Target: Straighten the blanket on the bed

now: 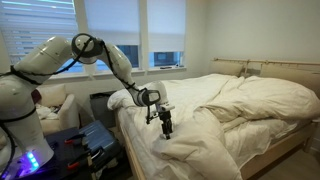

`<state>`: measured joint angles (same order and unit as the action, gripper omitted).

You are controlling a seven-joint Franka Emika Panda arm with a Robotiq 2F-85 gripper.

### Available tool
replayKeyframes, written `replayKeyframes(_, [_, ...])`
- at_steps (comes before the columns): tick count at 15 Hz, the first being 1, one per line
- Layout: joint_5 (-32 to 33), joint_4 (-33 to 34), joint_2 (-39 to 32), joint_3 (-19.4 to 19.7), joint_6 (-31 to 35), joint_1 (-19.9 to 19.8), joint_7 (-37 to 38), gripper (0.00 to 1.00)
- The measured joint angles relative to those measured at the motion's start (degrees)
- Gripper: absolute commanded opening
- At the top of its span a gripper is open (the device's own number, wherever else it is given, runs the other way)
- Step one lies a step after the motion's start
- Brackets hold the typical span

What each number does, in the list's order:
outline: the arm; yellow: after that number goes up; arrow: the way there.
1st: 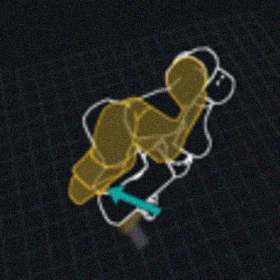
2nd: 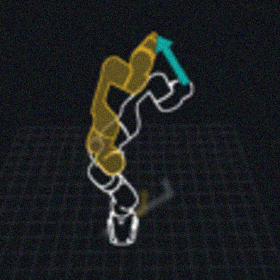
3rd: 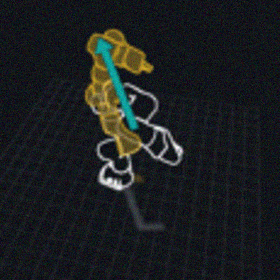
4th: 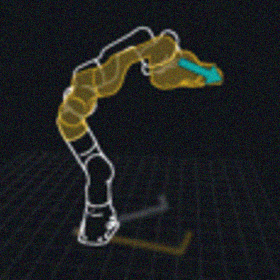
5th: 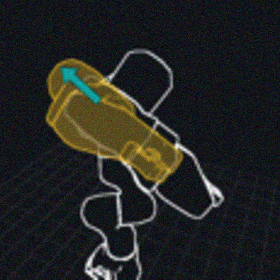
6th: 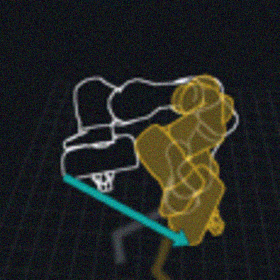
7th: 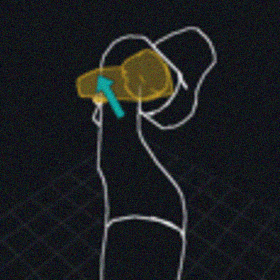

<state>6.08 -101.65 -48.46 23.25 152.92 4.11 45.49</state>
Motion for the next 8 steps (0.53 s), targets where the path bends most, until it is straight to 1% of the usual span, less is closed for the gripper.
replayKeyframes(4, [0.00, 0.00, -0.08, 0.01, 0.00, -1.30, -0.28, 0.34])
replayKeyframes(8, [0.00, -0.03, -0.07, 0.22, 0.01, -2.31, -0.68, 0.05])
